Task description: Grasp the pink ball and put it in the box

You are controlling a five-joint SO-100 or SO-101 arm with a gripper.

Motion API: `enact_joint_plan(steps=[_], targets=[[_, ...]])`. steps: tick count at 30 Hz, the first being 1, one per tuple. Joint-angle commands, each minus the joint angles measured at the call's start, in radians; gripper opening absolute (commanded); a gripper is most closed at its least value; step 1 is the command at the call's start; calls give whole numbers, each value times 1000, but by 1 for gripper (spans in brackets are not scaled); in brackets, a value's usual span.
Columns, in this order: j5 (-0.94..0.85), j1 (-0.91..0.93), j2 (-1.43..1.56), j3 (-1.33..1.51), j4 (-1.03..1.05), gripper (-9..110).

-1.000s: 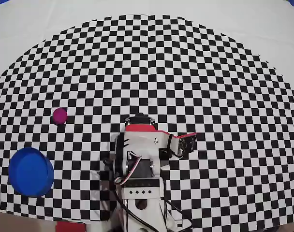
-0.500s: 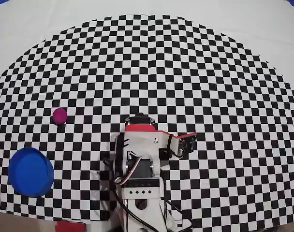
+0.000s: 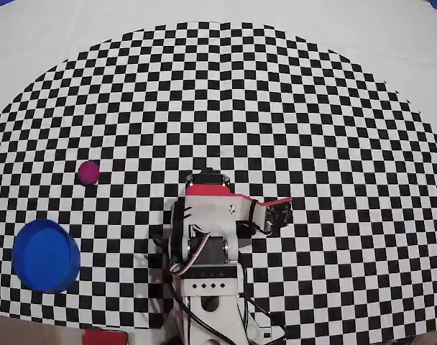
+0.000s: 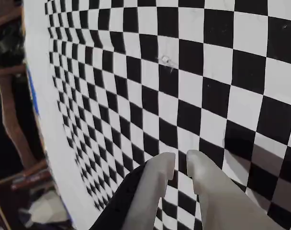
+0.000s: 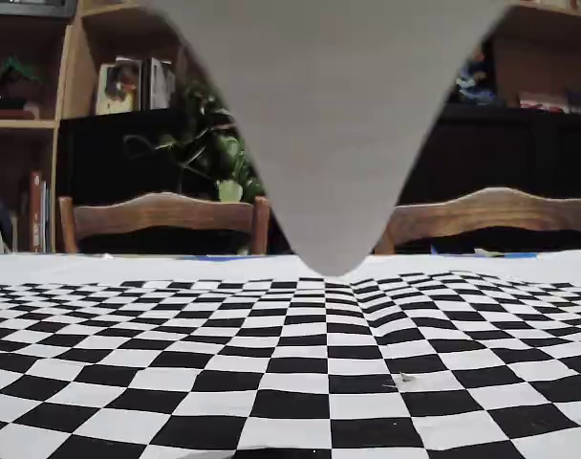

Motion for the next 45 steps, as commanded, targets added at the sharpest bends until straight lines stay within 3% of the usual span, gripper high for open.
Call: enact_joint_plan(steps=[1,24,30,45], targets=[[6,6,18,8,5,0],[0,8,11,8,-60,0],[-3,6,-9,8,-186,0],[-5,0,-69,8,-719,0]])
